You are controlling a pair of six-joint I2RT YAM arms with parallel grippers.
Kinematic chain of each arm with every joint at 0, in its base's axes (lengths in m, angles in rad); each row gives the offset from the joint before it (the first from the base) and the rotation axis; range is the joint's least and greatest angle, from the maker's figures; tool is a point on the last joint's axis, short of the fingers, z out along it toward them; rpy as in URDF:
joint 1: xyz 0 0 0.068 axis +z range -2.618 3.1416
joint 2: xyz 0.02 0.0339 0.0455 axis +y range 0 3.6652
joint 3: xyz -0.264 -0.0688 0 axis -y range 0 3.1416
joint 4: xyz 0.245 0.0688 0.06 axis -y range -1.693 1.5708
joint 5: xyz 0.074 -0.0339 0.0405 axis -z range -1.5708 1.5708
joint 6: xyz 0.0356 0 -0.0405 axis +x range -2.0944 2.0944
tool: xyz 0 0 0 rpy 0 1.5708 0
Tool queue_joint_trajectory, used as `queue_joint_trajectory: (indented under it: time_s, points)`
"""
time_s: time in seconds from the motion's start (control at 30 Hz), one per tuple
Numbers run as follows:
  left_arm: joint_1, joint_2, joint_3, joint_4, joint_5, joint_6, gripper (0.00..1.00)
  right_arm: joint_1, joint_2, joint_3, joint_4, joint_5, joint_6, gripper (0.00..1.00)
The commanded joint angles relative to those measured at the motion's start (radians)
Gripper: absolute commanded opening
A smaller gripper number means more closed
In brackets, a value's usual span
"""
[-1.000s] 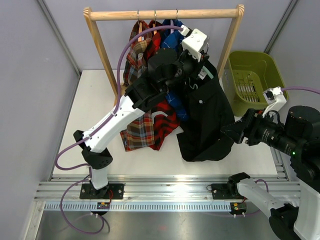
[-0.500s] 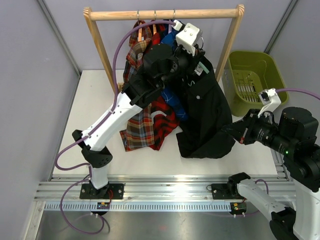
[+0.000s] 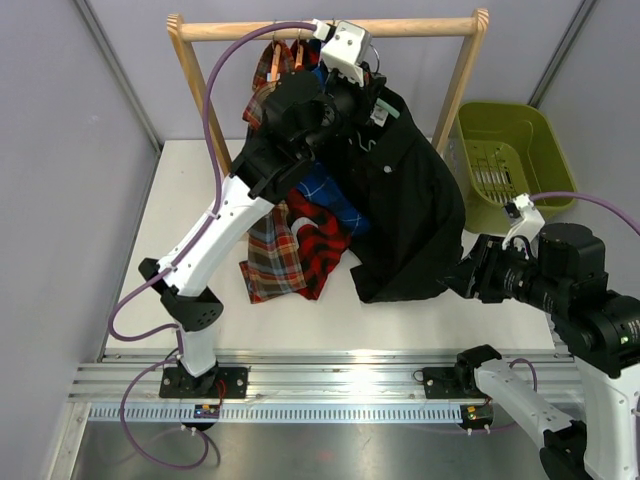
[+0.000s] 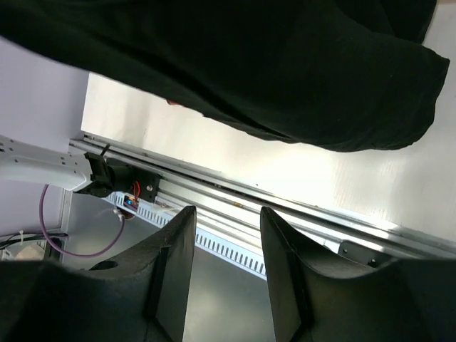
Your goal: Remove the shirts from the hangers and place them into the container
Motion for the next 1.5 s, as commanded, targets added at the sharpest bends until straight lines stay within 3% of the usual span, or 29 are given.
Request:
queue_joint_trajectory:
  time_s: [0.0,0.2,0.3,0.33,0.43,0.53,0.63,0.7,0.73,0.93,1.0,1.03,1.13,1.27,1.47]
  points:
    - [0.007,-0.059,0.067,0.144,-0.004,-0.009,0.0,0.005,-0.005,-0.015,-0.13,-0.006,0.002,0.48]
    - [-0.01,-0.115,-0.056,0.141,0.027,-0.055,0.0,0.006,0.043,0.062,-0.133,0.047,-0.029,0.57]
    - [-0.025,-0.122,-0.071,0.119,0.019,-0.035,0.0,0.005,0.068,0.131,-0.163,0.109,-0.059,0.76]
    - [-0.026,-0.124,-0.073,0.112,0.019,-0.035,0.0,0.005,0.069,0.148,-0.167,0.133,-0.065,0.88]
    - [-0.034,-0.13,-0.097,0.101,0.028,-0.039,0.0,0.005,0.066,0.168,-0.164,0.18,-0.09,0.95]
    - [-0.046,-0.125,-0.102,0.099,0.03,-0.036,0.0,0.006,0.057,0.117,-0.094,0.134,-0.092,0.89]
    - [-0.048,-0.119,-0.091,0.101,0.031,-0.039,0.0,0.005,0.057,0.067,-0.054,0.097,-0.095,0.68]
    - [-0.048,-0.116,-0.081,0.099,0.031,-0.041,0.0,0.006,0.054,0.039,-0.037,0.075,-0.092,0.42]
    - [-0.048,-0.112,-0.065,0.096,0.034,-0.046,0.0,0.005,0.048,0.027,-0.017,0.066,-0.092,0.36]
    - [-0.048,-0.119,-0.051,0.075,0.073,-0.091,0.0,0.006,0.017,-0.062,0.043,0.061,-0.093,0.34]
    - [-0.048,-0.135,-0.076,0.075,0.083,-0.099,0.0,0.005,0.014,-0.064,0.046,0.054,-0.096,0.39]
    - [-0.048,-0.142,-0.09,0.085,0.083,-0.096,0.0,0.006,0.009,-0.059,0.041,0.052,-0.096,0.61]
    - [-0.049,-0.151,-0.103,0.084,0.071,-0.081,0.0,0.006,-0.001,-0.012,0.017,0.057,-0.114,0.82]
    - [-0.048,-0.145,-0.102,0.073,0.062,-0.061,0.0,0.003,-0.061,0.005,0.034,0.084,-0.15,0.91]
    - [-0.048,-0.139,-0.122,0.061,0.088,-0.078,0.0,0.003,-0.17,-0.117,0.175,0.136,-0.188,0.93]
